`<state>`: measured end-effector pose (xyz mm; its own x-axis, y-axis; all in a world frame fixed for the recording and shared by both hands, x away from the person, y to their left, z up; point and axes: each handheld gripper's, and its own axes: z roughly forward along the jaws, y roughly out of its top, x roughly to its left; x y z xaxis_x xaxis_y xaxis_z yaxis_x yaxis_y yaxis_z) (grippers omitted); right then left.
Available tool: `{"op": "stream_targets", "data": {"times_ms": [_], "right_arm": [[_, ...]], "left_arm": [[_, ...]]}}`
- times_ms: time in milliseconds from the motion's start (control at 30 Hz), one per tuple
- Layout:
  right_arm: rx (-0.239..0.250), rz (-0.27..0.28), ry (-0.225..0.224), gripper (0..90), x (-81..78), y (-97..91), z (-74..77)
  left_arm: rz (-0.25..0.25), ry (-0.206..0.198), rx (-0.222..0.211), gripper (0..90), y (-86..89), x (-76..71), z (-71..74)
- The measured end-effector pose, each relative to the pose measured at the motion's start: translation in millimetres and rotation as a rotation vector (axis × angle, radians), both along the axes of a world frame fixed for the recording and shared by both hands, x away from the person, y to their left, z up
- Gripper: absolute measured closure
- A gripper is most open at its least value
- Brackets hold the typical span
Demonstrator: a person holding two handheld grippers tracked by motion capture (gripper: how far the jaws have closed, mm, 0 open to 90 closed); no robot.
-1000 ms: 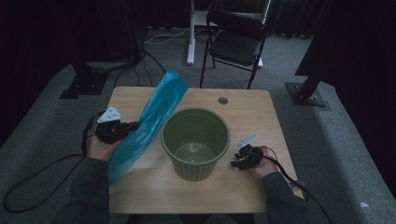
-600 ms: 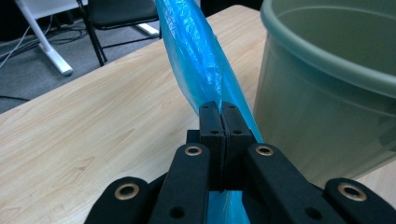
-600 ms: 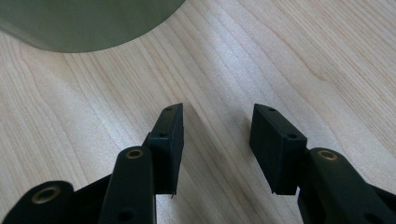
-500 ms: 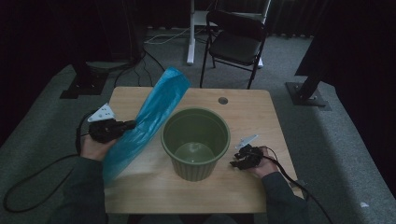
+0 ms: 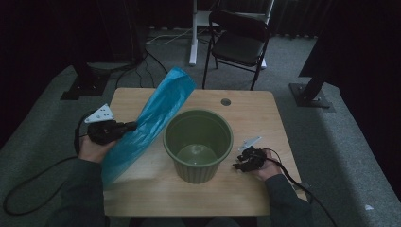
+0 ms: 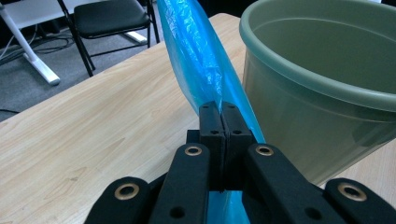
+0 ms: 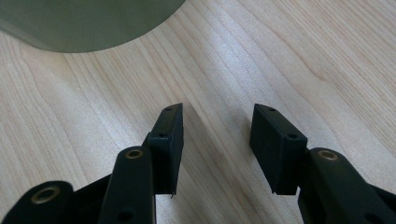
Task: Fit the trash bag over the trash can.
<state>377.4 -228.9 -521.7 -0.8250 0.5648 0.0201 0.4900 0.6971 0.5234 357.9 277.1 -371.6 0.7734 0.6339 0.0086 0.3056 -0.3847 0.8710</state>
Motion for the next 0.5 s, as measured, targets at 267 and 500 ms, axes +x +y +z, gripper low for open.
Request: {"op": "stream_targets", "data": {"times_ms": [267, 500], "right_arm": [[0.000, 0.001, -0.001, 53.8, 0.0, 0.0, 0.0], [-0.001, 0.000, 0.000, 53.7, -0.2, 0.1, 0.0]], "left_arm": [[-0.019, -0.010, -0.016, 89.3, 3.0, -2.9, 6.5], [-0.050, -0.019, -0.023, 89.2, 3.9, -6.5, 9.6]]}}
